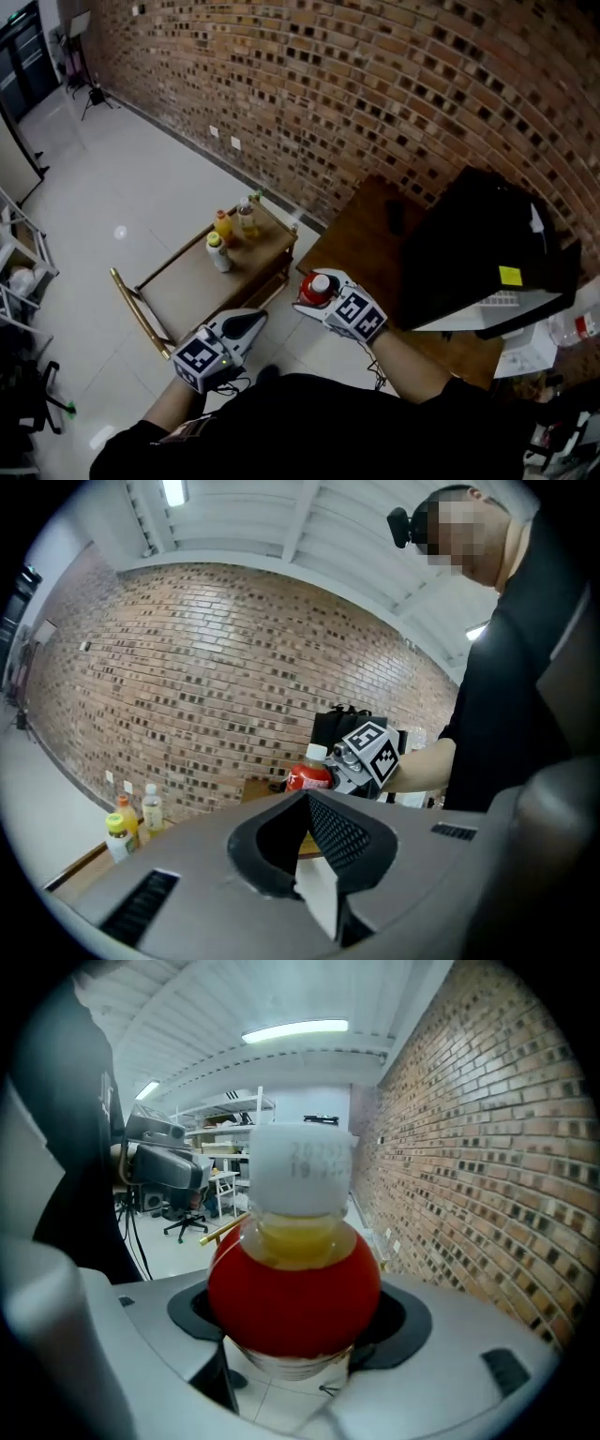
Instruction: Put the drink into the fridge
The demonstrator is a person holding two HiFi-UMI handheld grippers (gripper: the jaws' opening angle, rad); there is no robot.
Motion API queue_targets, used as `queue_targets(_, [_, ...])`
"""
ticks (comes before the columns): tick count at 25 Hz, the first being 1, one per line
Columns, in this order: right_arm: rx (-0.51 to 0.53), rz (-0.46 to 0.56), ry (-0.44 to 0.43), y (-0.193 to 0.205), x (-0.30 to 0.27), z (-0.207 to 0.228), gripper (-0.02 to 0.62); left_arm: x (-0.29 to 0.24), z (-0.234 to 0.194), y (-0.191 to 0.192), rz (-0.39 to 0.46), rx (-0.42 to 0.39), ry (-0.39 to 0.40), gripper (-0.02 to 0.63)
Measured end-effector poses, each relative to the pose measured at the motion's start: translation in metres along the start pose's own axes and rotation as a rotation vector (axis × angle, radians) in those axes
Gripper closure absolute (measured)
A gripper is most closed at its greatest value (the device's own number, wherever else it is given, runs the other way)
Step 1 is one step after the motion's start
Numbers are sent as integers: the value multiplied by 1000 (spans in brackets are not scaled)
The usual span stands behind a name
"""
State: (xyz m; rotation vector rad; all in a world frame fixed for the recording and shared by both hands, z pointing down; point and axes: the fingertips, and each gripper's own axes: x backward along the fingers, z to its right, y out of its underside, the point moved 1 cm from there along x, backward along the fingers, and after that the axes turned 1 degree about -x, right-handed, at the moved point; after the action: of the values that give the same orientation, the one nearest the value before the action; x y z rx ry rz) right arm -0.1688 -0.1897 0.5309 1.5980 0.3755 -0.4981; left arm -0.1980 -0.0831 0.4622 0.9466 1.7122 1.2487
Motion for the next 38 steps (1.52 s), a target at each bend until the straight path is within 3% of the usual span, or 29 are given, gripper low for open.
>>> queue_targets(11, [-110,-46,288,80,254,15,236,-167,185,-54,-49,-183,422,604])
queue_targets(18, [-379,84,456,137,387,31,236,-224,292,-58,-78,-270,622,604])
queue_targets(23, [-556,206,521,172,450,53,236,-233,321,-53,-103,-288,657,604])
queue_targets(27, [-732,361,530,193,481,83,236,-233,320,-50,-123,-291,639,604])
queue_targets(38, [-1224,878,438,246,524,151,235,-223,305,-50,-142,-283,571,604])
